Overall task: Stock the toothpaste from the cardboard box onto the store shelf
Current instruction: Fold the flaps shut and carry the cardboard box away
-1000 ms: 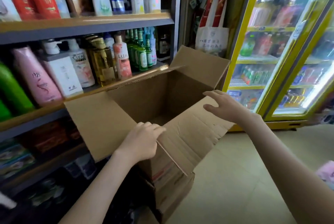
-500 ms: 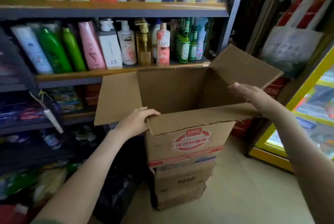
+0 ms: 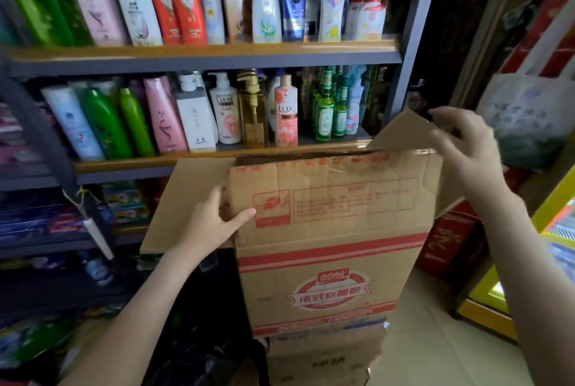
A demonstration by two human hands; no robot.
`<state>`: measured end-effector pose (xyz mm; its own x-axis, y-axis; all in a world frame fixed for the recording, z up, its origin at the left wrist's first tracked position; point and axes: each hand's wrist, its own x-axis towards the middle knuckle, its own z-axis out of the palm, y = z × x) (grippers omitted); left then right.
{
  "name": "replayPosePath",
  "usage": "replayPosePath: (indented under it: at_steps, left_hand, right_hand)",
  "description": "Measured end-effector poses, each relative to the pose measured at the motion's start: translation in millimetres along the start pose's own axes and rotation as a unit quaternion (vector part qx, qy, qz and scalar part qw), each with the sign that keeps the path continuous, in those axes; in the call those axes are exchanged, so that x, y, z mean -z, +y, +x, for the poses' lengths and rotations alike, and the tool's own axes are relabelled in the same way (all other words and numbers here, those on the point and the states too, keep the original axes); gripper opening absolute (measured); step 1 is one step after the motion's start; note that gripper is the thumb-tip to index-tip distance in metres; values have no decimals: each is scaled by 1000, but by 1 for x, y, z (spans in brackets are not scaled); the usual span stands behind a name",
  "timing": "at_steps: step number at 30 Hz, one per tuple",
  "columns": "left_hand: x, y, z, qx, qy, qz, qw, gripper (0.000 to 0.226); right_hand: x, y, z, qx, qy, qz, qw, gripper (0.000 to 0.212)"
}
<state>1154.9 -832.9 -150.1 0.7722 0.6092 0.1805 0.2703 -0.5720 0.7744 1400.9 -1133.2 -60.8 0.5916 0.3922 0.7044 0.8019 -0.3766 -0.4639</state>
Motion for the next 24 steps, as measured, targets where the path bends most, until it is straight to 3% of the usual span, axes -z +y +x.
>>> replayPosePath:
  at_steps: [4, 7, 9, 13, 16, 21, 24]
  left_hand:
    - [-4, 10, 32, -49, 54, 196, 978, 114]
    - [-13, 16, 57, -96, -44, 367, 924, 103]
    - [-19, 18, 70, -101, -99, 423, 895, 96]
    - [-30, 17, 84, -37, -166, 475, 863, 88]
    - [-35, 9, 82, 13, -177, 485, 857, 81]
    - [-30, 3, 64, 53, -73, 462, 882, 93]
    - [-15, 3, 53, 139, -9, 462, 876, 109]
  right_hand:
    - [-56, 2, 11, 32, -223, -210, 951, 74]
    - [-97, 6, 12, 34, -285, -250, 925, 87]
    - [-119, 10, 15, 23, -320, -245, 915, 86]
    - [-149, 17, 14, 3, -390, -210, 896, 78]
    - [-164, 17, 10, 11, -387, -223, 895, 72]
    - [-183, 9, -1, 49, -362, -257, 895, 74]
    - [-198, -8, -2, 75, -406, -204, 888, 66]
